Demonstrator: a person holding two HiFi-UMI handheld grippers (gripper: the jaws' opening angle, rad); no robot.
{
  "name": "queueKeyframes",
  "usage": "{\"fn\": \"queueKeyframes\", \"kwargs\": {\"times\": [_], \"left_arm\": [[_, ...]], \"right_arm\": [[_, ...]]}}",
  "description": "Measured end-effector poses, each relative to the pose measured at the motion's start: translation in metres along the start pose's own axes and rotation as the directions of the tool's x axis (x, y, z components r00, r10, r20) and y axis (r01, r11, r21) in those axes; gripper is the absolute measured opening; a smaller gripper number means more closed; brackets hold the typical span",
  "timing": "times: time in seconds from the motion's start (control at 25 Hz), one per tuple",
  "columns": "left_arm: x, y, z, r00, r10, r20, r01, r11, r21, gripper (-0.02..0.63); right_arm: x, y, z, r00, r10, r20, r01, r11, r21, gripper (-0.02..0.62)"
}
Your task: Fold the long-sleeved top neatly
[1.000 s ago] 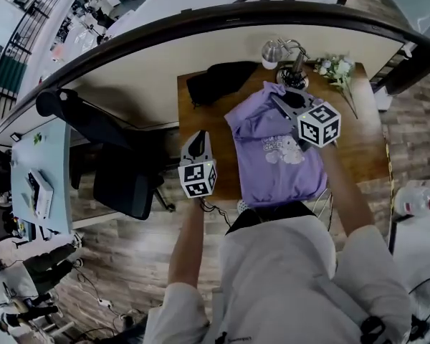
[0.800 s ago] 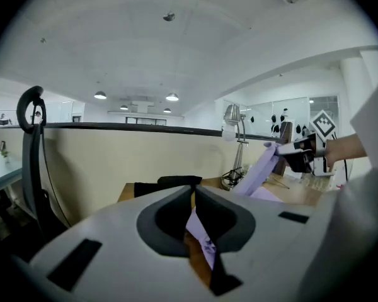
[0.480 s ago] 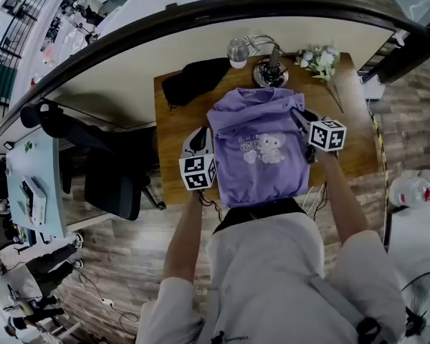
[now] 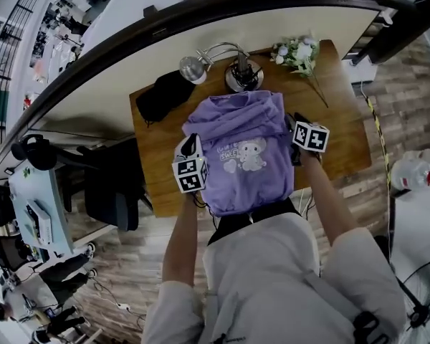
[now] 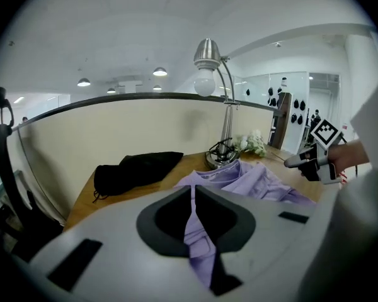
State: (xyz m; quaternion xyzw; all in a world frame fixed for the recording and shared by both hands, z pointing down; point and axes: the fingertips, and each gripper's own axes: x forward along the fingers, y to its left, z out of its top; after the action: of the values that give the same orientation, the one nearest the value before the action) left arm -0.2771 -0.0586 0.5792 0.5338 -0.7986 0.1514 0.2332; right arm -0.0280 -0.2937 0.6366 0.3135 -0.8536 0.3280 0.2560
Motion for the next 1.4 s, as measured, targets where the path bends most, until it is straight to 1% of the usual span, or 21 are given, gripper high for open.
{"fn": "queueKeyframes", "kwargs": {"times": [0.04, 0.08, 0.12, 0.16, 0.24, 0.32, 0.36, 0.4, 0.44, 0.48, 0.56, 0.6, 0.68, 0.76, 0.84, 0.88, 1.0, 1.08, 1.16, 1.28, 1.4], "left_arm": [[0.005, -0.001, -0.002, 1.0, 0.001, -0.007, -0.001, 1.0, -0.002, 0.035], [0.009, -0.001, -0.004, 1.0, 0.005, -0.015, -0.005, 1.0, -0.005, 0.035], [0.014, -0.001, -0.006, 1.0, 0.01, -0.027, -0.01, 1.0, -0.007, 0.035], [0.02, -0.002, -0.009, 0.999, 0.016, -0.04, -0.016, 1.0, -0.006, 0.035], [0.033, -0.004, -0.017, 0.997, 0.027, -0.066, -0.028, 1.0, -0.005, 0.035], [0.047, -0.004, -0.023, 0.996, 0.041, -0.082, -0.042, 0.999, -0.016, 0.035], [0.053, -0.002, -0.025, 0.995, 0.052, -0.09, -0.054, 0.998, -0.024, 0.035], [0.059, 0.001, -0.028, 0.993, 0.067, -0.1, -0.071, 0.997, -0.029, 0.035], [0.063, 0.004, -0.032, 0.99, 0.09, -0.111, -0.094, 0.995, -0.029, 0.035], [0.067, 0.009, -0.037, 0.985, 0.12, -0.125, -0.124, 0.992, -0.024, 0.035], [0.074, 0.018, -0.048, 0.972, 0.177, -0.155, -0.182, 0.983, -0.016, 0.035], [0.077, 0.022, -0.056, 0.966, 0.192, -0.173, -0.199, 0.98, -0.021, 0.035], [0.082, 0.028, -0.071, 0.958, 0.192, -0.212, -0.206, 0.977, -0.048, 0.035], [0.088, 0.033, -0.083, 0.959, 0.168, -0.229, -0.19, 0.979, -0.078, 0.035], [0.094, 0.035, -0.086, 0.963, 0.158, -0.22, -0.179, 0.98, -0.083, 0.035], [0.096, 0.036, -0.086, 0.965, 0.158, -0.21, -0.179, 0.98, -0.084, 0.035], [0.098, 0.036, -0.087, 0.97, 0.162, -0.183, -0.179, 0.981, -0.079, 0.035], [0.1, 0.036, -0.086, 0.971, 0.162, -0.174, -0.175, 0.983, -0.063, 0.034], [0.099, 0.037, -0.084, 0.973, 0.153, -0.173, -0.166, 0.985, -0.058, 0.035], [0.08, 0.04, -0.074, 0.98, 0.131, -0.149, -0.14, 0.989, -0.051, 0.035], [0.048, 0.035, -0.059, 0.992, 0.091, -0.086, -0.095, 0.994, -0.044, 0.035]], "right_arm": [[-0.002, 0.0, 0.003, 1.0, -0.002, 0.024, 0.002, 1.0, -0.023, 0.151], [-0.003, 0.009, 0.006, 0.999, 0.026, 0.047, -0.023, 0.998, -0.064, 0.142], [-0.003, 0.025, 0.009, 0.995, 0.076, 0.064, -0.068, 0.99, -0.122, 0.128], [0.001, 0.045, 0.011, 0.989, 0.132, 0.072, -0.117, 0.975, -0.189, 0.119], [0.015, 0.086, 0.011, 0.972, 0.228, 0.053, -0.199, 0.925, -0.324, 0.087], [0.035, 0.121, 0.007, 0.958, 0.288, 0.017, -0.252, 0.864, -0.436, 0.053], [0.046, 0.132, 0.006, 0.954, 0.3, 0.005, -0.261, 0.839, -0.477, 0.038], [0.058, 0.138, 0.005, 0.954, 0.3, -0.007, -0.263, 0.823, -0.504, 0.018], [0.069, 0.139, 0.002, 0.957, 0.291, -0.025, -0.261, 0.814, -0.519, 0.003], [0.08, 0.135, -0.002, 0.962, 0.268, -0.05, -0.253, 0.81, -0.529, 0.003], [0.097, 0.114, -0.012, 0.977, 0.192, -0.094, -0.212, 0.814, -0.54, 0.003], [0.102, 0.1, -0.017, 0.982, 0.154, -0.105, -0.186, 0.82, -0.541, 0.003], [0.104, 0.073, -0.024, 0.989, 0.097, -0.112, -0.142, 0.834, -0.534, 0.003], [0.103, 0.059, -0.029, 0.99, 0.08, -0.115, -0.13, 0.834, -0.537, 0.003], [0.105, 0.058, -0.031, 0.986, 0.083, -0.142, -0.149, 0.82, -0.553, 0.003], [0.106, 0.058, -0.032, 0.984, 0.082, -0.16, -0.158, 0.819, -0.551, 0.003], [0.109, 0.055, -0.034, 0.98, 0.059, -0.192, -0.154, 0.835, -0.528, 0.006], [0.109, 0.053, -0.032, 0.983, 0.037, -0.179, -0.127, 0.844, -0.521, 0.006], [0.098, 0.055, -0.025, 0.99, 0.022, -0.137, -0.088, 0.863, -0.497, 0.006], [0.058, 0.059, -0.024, 0.998, 0.037, -0.06, -0.06, 0.892, -0.449, 0.006], [0.009, 0.05, -0.034, 0.998, 0.055, 0.0, -0.05, 0.912, -0.407, 0.006]]}}
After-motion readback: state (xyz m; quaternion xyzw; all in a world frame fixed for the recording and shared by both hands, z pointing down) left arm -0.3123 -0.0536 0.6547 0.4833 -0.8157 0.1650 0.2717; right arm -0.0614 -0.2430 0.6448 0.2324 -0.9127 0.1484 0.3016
